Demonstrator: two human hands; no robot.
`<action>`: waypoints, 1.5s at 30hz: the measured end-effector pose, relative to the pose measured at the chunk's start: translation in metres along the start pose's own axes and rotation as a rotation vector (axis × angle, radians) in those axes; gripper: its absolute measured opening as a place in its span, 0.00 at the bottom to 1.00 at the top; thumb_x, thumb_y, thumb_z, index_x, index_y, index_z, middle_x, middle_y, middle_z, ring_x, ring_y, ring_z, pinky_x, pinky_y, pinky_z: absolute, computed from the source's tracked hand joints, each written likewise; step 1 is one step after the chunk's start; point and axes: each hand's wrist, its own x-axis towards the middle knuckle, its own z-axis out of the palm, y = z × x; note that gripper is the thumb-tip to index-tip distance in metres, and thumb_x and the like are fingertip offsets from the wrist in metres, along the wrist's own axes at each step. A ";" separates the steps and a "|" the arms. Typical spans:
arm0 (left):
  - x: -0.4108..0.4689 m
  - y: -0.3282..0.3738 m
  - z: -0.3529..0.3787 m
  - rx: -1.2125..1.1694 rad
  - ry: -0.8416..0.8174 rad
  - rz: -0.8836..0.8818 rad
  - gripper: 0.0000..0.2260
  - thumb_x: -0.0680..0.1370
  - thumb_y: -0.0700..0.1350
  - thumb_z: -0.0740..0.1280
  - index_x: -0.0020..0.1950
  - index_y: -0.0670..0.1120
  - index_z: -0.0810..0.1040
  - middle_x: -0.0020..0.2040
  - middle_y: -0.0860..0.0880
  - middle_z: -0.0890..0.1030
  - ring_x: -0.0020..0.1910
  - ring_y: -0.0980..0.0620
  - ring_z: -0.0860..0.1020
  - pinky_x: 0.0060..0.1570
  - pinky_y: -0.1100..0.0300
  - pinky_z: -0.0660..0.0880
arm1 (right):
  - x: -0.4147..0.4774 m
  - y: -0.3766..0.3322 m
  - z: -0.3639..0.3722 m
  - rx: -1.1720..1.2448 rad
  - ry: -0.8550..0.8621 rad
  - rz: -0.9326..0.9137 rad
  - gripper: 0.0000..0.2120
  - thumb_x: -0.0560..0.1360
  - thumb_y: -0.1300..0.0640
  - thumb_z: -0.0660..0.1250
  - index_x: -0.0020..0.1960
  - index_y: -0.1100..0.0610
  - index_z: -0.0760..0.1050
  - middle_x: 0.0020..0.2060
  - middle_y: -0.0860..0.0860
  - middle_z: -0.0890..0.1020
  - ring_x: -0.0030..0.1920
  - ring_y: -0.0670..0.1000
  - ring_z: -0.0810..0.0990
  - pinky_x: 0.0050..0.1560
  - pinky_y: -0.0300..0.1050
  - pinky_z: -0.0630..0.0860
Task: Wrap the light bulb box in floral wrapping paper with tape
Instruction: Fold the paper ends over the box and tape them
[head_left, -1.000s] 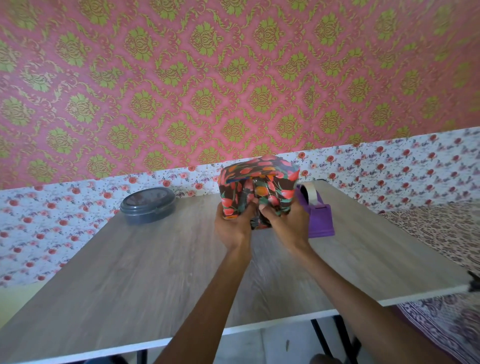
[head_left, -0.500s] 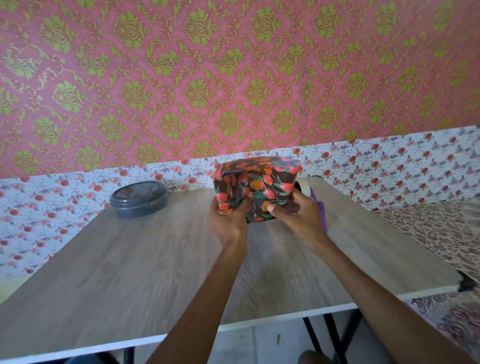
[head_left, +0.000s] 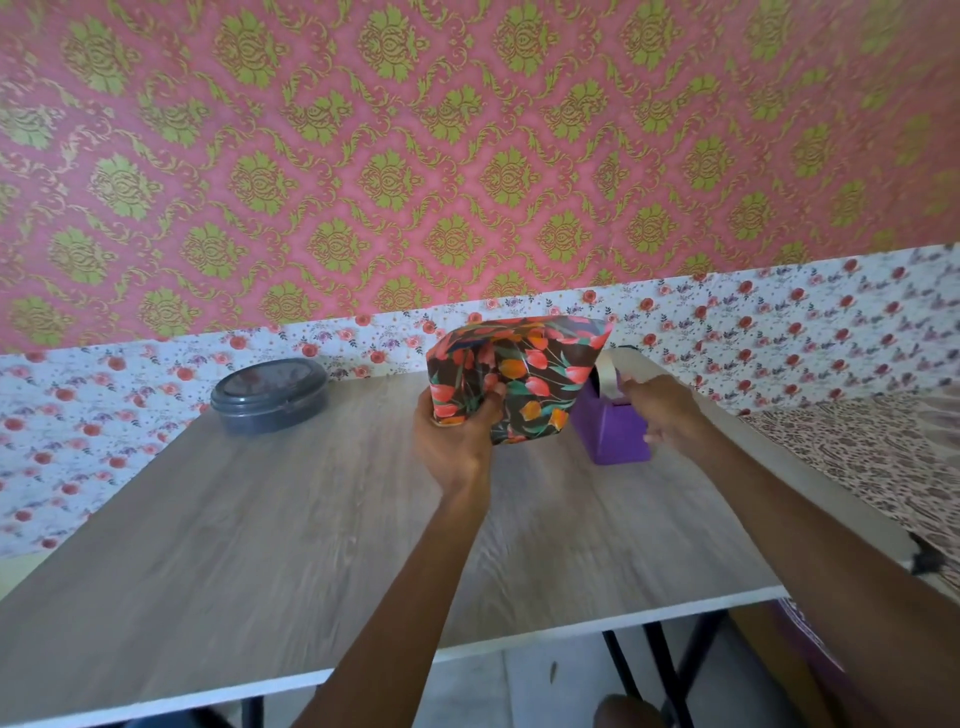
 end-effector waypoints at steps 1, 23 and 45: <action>0.000 0.000 -0.001 0.003 -0.003 0.001 0.17 0.64 0.44 0.82 0.44 0.58 0.78 0.40 0.59 0.83 0.38 0.65 0.82 0.33 0.69 0.76 | 0.001 -0.007 -0.002 0.168 -0.081 0.108 0.14 0.80 0.47 0.63 0.52 0.60 0.74 0.48 0.57 0.78 0.42 0.54 0.78 0.36 0.48 0.79; 0.002 0.000 -0.003 0.008 -0.025 -0.006 0.20 0.64 0.47 0.82 0.50 0.57 0.77 0.44 0.60 0.82 0.39 0.67 0.81 0.37 0.68 0.78 | 0.002 0.012 -0.006 0.750 -0.127 0.195 0.04 0.77 0.67 0.64 0.44 0.60 0.73 0.43 0.55 0.80 0.53 0.53 0.79 0.58 0.53 0.79; 0.004 0.002 -0.001 0.047 -0.025 -0.043 0.23 0.64 0.49 0.82 0.53 0.55 0.76 0.45 0.61 0.81 0.44 0.64 0.80 0.42 0.65 0.78 | 0.015 0.028 0.000 0.527 -0.087 0.079 0.09 0.70 0.71 0.72 0.49 0.67 0.79 0.49 0.57 0.82 0.46 0.54 0.84 0.51 0.49 0.83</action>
